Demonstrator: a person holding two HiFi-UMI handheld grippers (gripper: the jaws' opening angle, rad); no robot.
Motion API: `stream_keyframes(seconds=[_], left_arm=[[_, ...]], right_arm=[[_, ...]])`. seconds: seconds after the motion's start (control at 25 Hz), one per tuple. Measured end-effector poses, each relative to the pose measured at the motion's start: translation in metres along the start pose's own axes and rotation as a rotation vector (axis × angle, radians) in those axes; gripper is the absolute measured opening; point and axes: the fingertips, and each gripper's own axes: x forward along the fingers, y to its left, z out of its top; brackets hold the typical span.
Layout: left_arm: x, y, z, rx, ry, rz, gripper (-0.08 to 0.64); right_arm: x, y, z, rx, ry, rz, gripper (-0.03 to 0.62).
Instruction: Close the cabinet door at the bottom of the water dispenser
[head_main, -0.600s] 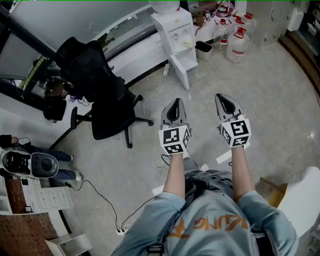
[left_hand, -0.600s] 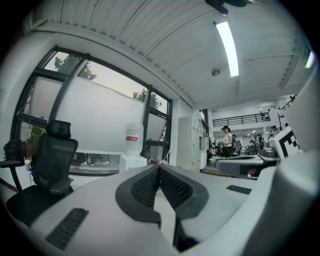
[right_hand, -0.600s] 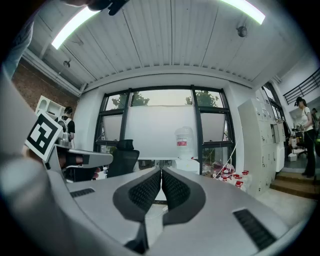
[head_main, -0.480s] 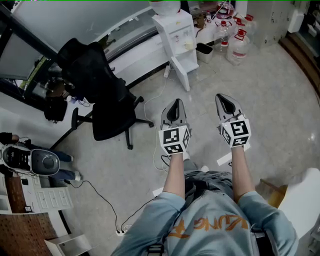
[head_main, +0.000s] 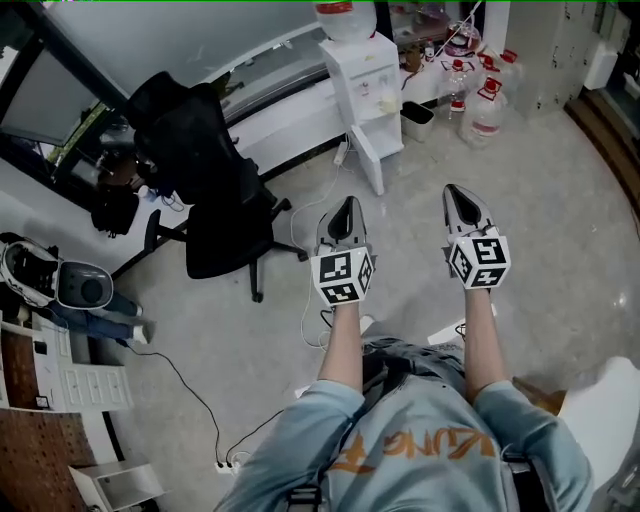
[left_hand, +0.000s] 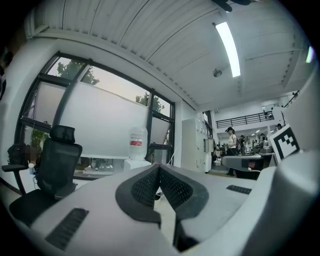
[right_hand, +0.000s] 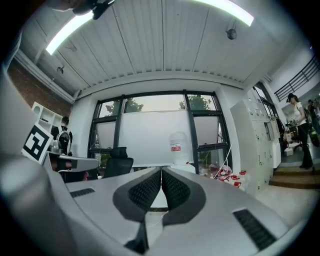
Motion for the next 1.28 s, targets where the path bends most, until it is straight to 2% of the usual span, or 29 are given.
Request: stream_keyframes(seconds=[0.2, 0.36, 0.56, 0.84, 1.0, 1.12, 1.28], left_arm=[[0.005, 0.021, 0.012, 0.008, -0.027, 0.037, 0.011], [0.014, 0.041, 0.017, -0.031, -0.044, 0.062, 0.011], [0.032, 0.055, 0.017, -0.055, -0.071, 0.088, 0.011], [0.088, 0.065, 0.006, -0.085, -0.072, 0.04, 0.011], [0.124, 0.081, -0.001, -0.078, -0.047, 0.028, 0.011], [0.156, 0.114, -0.015, -0.088, -0.007, 0.044, 0.011], [0.204, 0.152, -0.048, -0.139, 0.057, 0.078, 0.011]], right_arm=[[0.019, 0.003, 0.009, 0.0, -0.02, 0.02, 0.029], [0.038, 0.008, 0.011, -0.013, -0.019, 0.05, 0.029], [0.049, -0.029, 0.006, 0.018, -0.024, 0.001, 0.029], [0.081, -0.069, -0.005, 0.02, -0.024, -0.056, 0.029], [0.118, -0.098, -0.013, 0.06, -0.013, -0.105, 0.029], [0.165, -0.089, -0.026, 0.07, 0.015, -0.078, 0.029], [0.222, -0.09, -0.058, 0.073, 0.091, -0.052, 0.029]])
